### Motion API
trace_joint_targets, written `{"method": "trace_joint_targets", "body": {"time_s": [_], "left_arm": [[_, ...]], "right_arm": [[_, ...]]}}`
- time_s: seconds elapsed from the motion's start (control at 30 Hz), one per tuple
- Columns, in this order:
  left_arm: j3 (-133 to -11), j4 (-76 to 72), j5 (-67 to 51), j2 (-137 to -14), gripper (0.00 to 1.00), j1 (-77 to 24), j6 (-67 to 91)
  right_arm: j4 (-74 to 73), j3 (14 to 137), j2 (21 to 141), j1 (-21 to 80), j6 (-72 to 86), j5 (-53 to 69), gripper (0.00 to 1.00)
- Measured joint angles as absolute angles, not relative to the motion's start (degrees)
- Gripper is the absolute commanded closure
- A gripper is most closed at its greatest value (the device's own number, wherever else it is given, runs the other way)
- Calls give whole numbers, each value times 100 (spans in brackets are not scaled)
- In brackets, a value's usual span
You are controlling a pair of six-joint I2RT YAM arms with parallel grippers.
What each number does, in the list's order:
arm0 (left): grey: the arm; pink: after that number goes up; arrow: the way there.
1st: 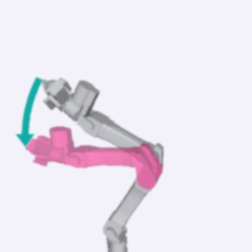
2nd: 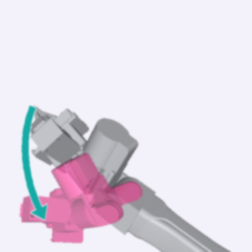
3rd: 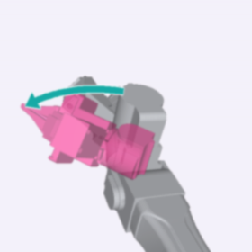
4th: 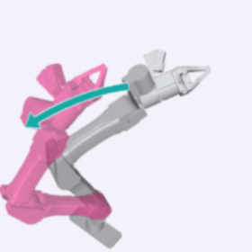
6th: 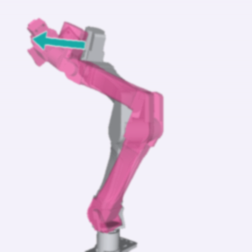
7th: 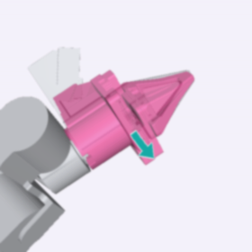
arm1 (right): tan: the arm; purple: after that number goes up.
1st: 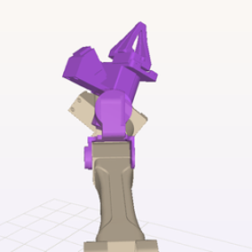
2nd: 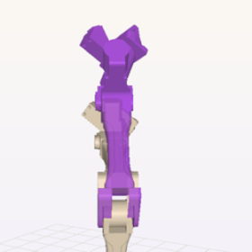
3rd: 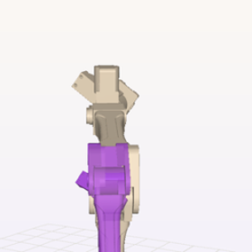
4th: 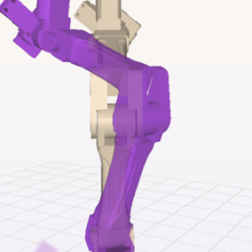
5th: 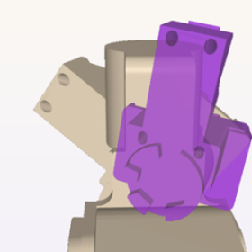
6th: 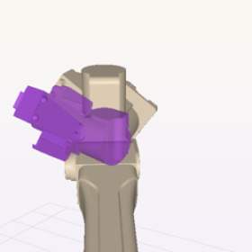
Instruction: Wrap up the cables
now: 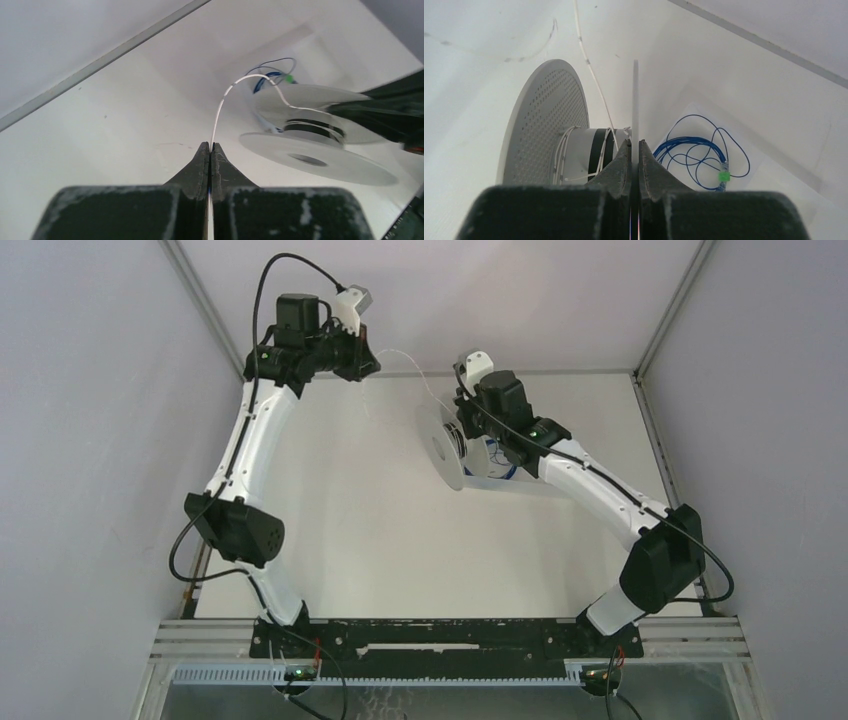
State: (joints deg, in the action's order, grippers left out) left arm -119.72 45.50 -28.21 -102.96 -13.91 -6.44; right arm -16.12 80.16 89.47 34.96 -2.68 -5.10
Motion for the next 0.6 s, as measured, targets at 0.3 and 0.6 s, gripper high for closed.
{"method": "trace_joint_targets", "body": {"time_s": [0.3,0.6], "left_arm": [[-11907,4674,-1728,-10449,100,-1350,-987],[-10938,4545,-1343,-10451,100,-1341,-1256]], "right_arm": [[-1702,8016,8661,3474,-239,-255,100],[-1874,8071,8556,3144,56,150,100]]}}
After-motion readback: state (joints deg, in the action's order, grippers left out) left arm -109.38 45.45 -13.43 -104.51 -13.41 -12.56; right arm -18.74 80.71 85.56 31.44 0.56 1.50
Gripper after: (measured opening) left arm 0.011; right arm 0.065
